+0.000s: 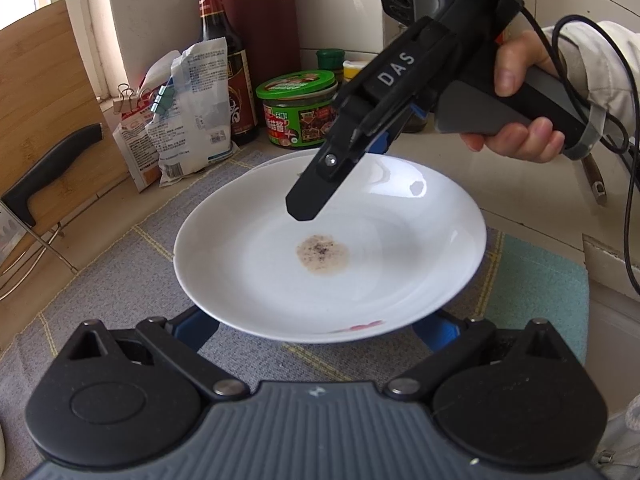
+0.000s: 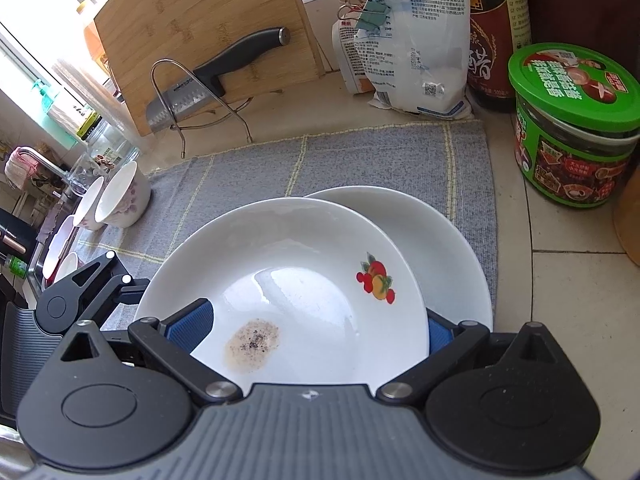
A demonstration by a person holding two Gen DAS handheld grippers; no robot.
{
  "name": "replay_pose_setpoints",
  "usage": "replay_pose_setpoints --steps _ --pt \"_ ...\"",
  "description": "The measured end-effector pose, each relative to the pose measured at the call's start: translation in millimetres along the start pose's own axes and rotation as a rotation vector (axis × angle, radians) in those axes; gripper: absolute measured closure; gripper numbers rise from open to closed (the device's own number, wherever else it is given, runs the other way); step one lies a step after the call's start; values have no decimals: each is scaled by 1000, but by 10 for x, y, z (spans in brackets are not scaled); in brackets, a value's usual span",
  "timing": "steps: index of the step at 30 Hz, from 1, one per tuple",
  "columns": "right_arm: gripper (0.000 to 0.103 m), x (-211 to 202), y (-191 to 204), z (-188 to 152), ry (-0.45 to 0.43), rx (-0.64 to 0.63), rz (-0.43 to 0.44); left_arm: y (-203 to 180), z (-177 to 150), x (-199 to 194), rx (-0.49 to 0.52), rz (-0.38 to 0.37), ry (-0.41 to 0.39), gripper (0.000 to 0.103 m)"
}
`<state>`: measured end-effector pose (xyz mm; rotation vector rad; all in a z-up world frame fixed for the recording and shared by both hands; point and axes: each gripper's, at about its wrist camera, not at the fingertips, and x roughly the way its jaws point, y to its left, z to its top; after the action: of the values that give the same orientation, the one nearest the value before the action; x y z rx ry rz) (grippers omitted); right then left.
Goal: Organize plates and bowls
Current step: 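Lower the stained plate with both tools onto the stacked plates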
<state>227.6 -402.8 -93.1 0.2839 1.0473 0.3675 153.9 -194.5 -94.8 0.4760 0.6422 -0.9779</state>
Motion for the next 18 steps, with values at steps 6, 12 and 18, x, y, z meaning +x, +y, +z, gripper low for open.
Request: replay_pose_setpoints --steps 6,12,18 --pt "0 1 -28 -5 -3 6 -7 -1 19 37 1 -6 4 2" --pt "0 -29 -57 -17 -6 13 -23 4 36 88 10 -13 8 2" --pt "0 -75 -86 -55 -9 26 -33 21 46 118 10 -40 11 1"
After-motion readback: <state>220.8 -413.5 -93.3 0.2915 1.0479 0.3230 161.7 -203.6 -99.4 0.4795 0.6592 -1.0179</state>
